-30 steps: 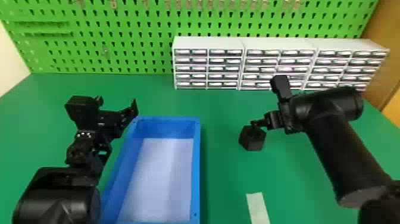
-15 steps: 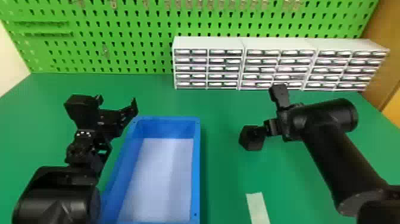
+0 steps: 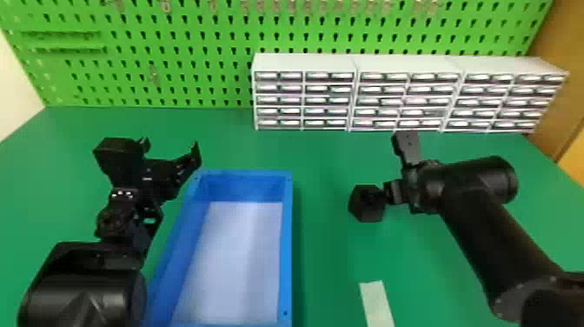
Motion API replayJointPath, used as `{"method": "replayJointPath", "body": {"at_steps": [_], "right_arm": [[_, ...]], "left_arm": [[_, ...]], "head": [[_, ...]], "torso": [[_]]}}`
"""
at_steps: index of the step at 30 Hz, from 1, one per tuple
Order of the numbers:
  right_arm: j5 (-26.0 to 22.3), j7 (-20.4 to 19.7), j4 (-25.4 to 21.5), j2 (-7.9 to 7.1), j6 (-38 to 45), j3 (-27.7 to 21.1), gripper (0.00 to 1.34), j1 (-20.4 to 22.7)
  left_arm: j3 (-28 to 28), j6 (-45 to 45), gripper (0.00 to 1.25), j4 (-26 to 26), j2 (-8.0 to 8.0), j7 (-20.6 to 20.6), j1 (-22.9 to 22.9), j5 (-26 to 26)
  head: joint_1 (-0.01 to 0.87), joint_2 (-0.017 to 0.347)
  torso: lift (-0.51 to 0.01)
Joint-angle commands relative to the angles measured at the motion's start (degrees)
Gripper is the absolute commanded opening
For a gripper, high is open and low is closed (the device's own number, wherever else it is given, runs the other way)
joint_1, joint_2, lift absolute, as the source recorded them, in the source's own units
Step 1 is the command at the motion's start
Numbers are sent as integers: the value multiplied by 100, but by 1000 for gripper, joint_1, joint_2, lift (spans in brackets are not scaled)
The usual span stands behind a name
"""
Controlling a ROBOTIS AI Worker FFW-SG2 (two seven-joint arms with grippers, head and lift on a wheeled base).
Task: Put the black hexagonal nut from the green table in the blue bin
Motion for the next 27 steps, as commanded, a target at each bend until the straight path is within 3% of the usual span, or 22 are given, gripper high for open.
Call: {"method": "replayJointPath", "body": {"at_steps": [1, 5, 8, 14, 20, 27], "right_arm": [[-2, -37, 84, 2, -25, -35, 1164, -8], [-2, -73, 101, 11, -16, -26, 1011, -8], [-2, -108, 101, 20, 10, 9, 704, -8], [7, -152, 101, 29, 45, 71, 443, -8], [33, -169, 101, 29, 98, 132, 296, -17], [42, -169, 101, 38, 151, 159, 287, -26]], "left_arm": [[-8, 0, 1006, 0, 0, 0, 3, -7], [-8, 0, 1006, 0, 0, 0, -6, -7], [-8, 0, 1006, 0, 0, 0, -6, -16], [1, 0, 1006, -9, 0, 0, -6, -25], [10, 0, 1006, -9, 0, 0, 3, -34], [10, 9, 1006, -9, 0, 0, 3, -34]], "head": [[686, 52], [686, 52], [686, 52], [686, 52], [686, 52], [686, 52]], "torso": [[-97], [-97], [-97], [-97], [-97], [-97]]}}
